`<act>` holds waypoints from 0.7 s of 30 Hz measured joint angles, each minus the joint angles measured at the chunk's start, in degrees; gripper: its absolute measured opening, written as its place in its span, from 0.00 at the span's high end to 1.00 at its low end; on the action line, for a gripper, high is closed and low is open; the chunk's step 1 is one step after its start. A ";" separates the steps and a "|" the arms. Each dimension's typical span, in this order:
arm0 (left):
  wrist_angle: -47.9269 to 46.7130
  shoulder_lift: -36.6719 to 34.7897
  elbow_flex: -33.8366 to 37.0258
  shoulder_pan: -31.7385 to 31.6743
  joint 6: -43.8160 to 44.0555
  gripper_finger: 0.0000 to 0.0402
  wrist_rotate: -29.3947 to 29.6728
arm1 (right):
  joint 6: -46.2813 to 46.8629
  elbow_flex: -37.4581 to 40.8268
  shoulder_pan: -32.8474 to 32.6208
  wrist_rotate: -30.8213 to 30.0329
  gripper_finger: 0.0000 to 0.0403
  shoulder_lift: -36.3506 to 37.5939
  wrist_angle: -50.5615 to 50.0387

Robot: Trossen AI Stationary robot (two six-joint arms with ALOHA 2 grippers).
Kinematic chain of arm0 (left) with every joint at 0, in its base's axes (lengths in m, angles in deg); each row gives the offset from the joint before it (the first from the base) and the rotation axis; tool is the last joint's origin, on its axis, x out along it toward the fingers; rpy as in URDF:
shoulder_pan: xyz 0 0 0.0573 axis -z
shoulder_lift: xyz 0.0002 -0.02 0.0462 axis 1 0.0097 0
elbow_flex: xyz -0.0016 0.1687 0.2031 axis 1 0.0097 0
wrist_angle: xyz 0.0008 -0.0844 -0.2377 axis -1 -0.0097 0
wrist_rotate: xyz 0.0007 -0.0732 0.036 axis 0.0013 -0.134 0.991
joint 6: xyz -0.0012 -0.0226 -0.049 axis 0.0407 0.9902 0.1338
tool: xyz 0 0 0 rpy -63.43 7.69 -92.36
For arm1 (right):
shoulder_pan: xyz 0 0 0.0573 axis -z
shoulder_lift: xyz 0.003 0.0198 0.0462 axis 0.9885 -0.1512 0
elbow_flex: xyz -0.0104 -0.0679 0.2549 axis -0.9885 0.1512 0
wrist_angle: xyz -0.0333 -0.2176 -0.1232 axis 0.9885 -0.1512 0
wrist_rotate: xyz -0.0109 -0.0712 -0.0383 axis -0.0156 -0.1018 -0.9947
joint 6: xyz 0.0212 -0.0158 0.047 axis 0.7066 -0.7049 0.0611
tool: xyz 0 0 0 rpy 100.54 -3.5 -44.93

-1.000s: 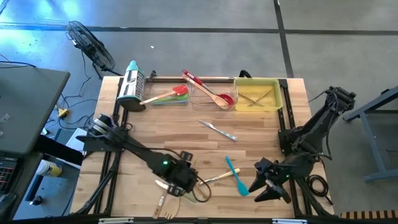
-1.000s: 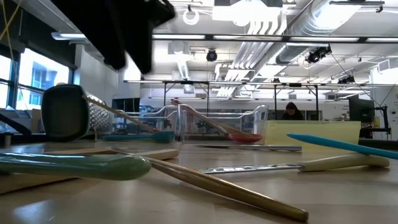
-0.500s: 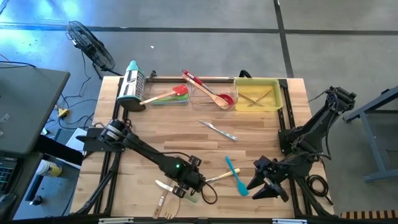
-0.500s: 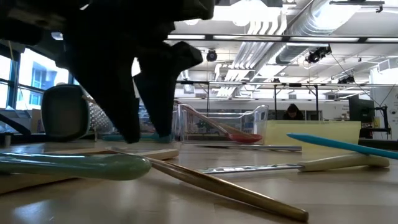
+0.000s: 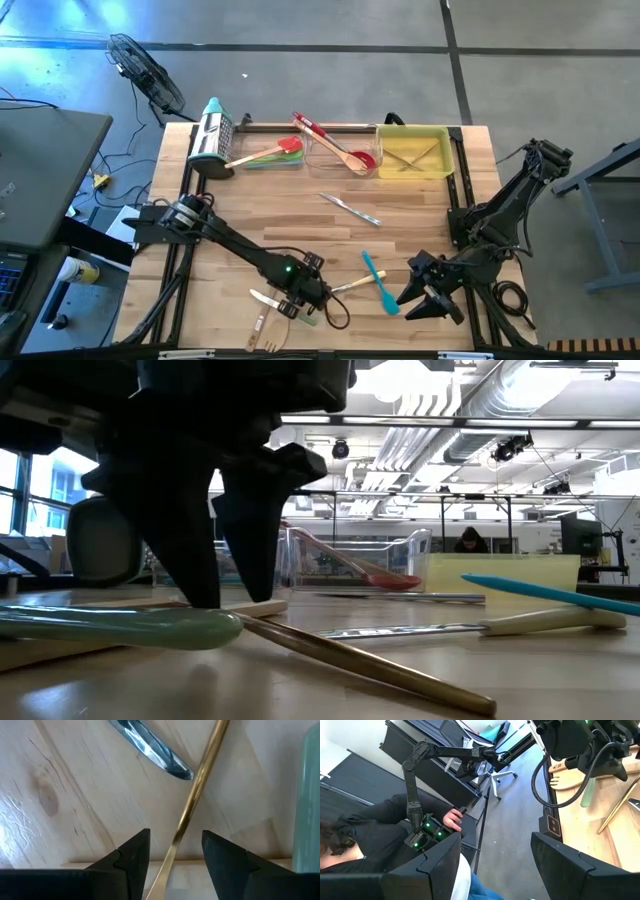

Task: Pick & Place Kitchen Items
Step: Put the gold knife into the yellow bin

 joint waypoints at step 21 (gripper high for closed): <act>-0.11 2.81 -0.13 -0.07 0.09 0.72 -2.88 | -0.04 0.00 -0.02 0.00 0.42 0.00 -0.04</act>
